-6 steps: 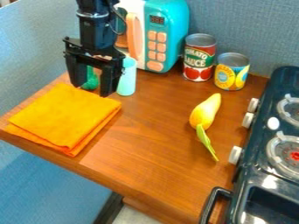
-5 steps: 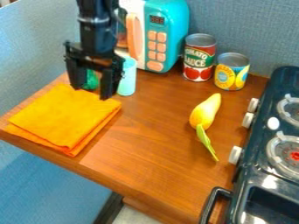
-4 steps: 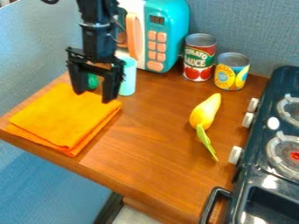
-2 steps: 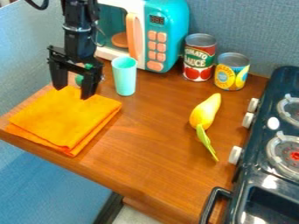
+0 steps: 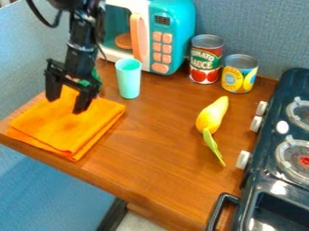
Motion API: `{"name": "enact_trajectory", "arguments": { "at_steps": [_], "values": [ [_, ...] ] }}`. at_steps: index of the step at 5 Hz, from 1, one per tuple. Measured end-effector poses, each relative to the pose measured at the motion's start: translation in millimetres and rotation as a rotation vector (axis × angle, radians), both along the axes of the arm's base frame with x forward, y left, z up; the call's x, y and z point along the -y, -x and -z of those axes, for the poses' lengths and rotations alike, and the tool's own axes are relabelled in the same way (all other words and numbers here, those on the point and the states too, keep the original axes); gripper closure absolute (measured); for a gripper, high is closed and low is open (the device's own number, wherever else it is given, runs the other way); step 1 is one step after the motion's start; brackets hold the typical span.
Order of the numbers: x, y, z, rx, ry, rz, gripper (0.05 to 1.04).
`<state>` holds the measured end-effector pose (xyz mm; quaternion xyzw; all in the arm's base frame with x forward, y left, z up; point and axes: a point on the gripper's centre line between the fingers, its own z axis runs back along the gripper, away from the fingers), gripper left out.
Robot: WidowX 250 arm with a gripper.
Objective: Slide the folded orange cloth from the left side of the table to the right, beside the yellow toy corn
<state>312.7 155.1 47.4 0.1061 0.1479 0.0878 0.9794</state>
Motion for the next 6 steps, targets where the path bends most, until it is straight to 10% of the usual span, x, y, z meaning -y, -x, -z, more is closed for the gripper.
{"name": "enact_trajectory", "arguments": {
  "at_steps": [3, 6],
  "values": [
    [-11.7, -4.3, 21.5, -0.019, -0.082, -0.038, 0.079],
    [28.9, -9.8, 29.3, 0.048, -0.006, 0.029, 0.079]
  ]
}}
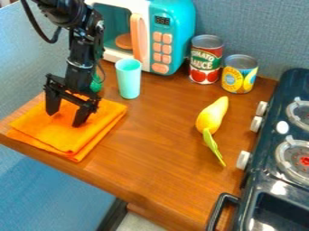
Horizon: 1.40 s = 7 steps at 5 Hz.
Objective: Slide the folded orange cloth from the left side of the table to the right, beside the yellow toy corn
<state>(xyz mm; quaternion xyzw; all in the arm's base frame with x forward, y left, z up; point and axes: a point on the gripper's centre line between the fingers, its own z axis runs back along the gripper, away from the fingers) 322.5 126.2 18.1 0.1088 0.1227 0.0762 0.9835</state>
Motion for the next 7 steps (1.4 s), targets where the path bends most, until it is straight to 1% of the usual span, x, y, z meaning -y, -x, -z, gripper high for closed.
{"name": "enact_trajectory", "arguments": {
  "at_steps": [1, 2, 3, 4, 5, 6, 7],
  "values": [
    [23.3, -0.3, 5.3, 0.025, 0.058, 0.032, 0.079],
    [57.8, 0.6, 7.5, 0.076, 0.158, 0.079, 0.079],
    [94.9, -4.8, 8.5, 0.082, 0.2, 0.152, 0.079],
    [125.1, -5.5, 12.0, 0.091, 0.221, 0.218, 0.079],
    [147.5, -3.4, 13.9, 0.088, 0.22, 0.252, 0.079],
    [155.1, 1.5, 13.9, 0.094, 0.22, 0.214, 0.079],
    [170.5, 9.3, 13.3, 0.091, 0.22, 0.22, 0.079]
  ]
}}
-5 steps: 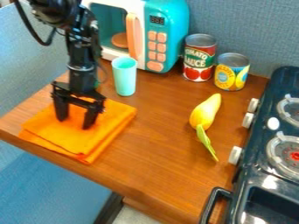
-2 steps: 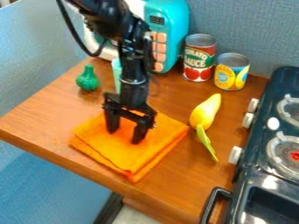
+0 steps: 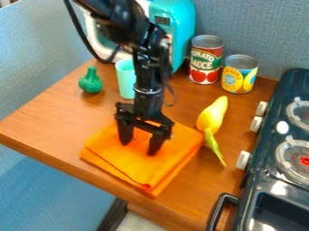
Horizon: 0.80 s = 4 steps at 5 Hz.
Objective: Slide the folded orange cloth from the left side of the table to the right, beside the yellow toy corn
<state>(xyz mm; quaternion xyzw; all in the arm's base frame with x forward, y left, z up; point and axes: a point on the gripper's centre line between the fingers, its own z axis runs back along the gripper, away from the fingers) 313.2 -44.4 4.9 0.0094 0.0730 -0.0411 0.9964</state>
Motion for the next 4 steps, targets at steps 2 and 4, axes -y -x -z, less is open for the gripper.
{"name": "enact_trajectory", "arguments": {
  "at_steps": [2, 4],
  "values": [
    [4.4, 6.4, -2.3, 0.002, -0.026, -0.071, 0.079],
    [-13.6, 15.8, -16.4, 0.016, -0.068, -0.159, 0.082]
  ]
}}
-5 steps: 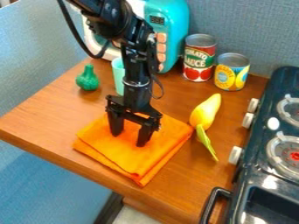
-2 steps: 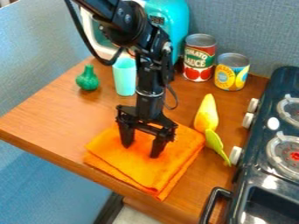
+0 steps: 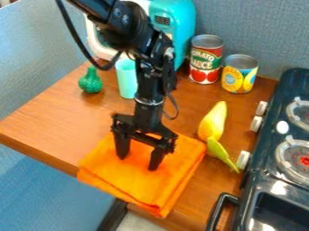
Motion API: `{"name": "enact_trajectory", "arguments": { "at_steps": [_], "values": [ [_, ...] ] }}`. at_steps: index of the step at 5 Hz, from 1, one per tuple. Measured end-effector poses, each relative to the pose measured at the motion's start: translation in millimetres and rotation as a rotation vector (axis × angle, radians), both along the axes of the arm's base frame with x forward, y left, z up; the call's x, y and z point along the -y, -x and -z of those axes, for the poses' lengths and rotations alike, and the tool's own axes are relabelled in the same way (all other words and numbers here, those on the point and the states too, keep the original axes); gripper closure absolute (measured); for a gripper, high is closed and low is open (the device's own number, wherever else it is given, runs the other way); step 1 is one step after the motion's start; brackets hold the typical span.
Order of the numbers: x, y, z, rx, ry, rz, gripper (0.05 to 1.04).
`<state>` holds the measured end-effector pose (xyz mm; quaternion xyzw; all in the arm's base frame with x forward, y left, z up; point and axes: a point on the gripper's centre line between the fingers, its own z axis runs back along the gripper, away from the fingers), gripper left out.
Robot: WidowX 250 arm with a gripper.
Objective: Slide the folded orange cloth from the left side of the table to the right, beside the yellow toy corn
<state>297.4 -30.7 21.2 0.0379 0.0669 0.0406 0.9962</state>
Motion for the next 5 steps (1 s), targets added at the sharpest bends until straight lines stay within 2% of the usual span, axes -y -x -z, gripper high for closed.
{"name": "enact_trajectory", "arguments": {
  "at_steps": [1, 2, 4, 5],
  "values": [
    [-21.3, -12.2, -26.5, 0.049, 0.022, -0.034, 0.082],
    [-23.3, -20.4, -37.7, 0.08, 0.06, -0.035, 0.082],
    [-35.5, -31.9, -68.9, 0.127, 0.074, 0.031, 0.082],
    [-43.9, -39.9, -77.2, 0.159, 0.108, 0.082, 0.082]
  ]
}}
